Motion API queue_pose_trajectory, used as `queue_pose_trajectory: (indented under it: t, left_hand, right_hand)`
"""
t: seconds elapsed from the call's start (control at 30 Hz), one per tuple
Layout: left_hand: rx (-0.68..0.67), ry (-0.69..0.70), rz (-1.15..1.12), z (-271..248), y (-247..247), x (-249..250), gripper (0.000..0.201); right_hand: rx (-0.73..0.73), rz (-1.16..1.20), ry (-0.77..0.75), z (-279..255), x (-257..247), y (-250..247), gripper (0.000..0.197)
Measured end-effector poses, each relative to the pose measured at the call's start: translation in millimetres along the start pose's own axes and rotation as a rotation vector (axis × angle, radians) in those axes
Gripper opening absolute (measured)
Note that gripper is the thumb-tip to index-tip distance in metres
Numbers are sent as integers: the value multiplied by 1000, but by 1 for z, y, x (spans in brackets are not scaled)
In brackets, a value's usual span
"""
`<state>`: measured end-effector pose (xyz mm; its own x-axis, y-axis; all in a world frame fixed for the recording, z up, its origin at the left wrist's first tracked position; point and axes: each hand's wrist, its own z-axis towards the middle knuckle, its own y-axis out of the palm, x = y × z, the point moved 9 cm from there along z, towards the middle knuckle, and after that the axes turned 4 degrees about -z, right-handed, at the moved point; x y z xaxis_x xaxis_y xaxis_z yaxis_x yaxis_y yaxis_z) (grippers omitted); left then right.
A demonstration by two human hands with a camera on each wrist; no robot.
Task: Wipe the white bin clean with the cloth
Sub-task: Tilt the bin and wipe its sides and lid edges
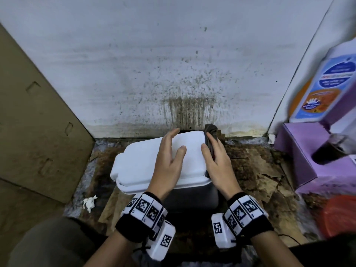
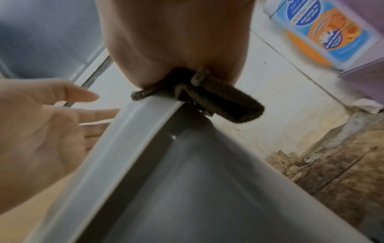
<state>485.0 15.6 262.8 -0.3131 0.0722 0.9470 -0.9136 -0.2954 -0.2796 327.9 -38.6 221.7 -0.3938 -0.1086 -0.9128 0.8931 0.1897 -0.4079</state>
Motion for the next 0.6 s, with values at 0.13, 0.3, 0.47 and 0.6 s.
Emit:
queue_pose_trajectory:
  t: [0.13,0.3,0.47,0.6]
  left_hand:
    - [90,-69,415,0,-42,-26,50]
    - [196,-541,653,-23,-98,-76,76]
    - [84,-736,374,-41,-92,-104,97]
    - [124,-700,333,-41,-87,-108,101]
  right_hand:
    - [-38,-43,90,-5,13,-17,65]
    - [-58,-47,153,-9,30,-32,70]
    - [-61,-42,197,-8,43,-38,76]
    - [-30,-32,231,-9,51,-45,81]
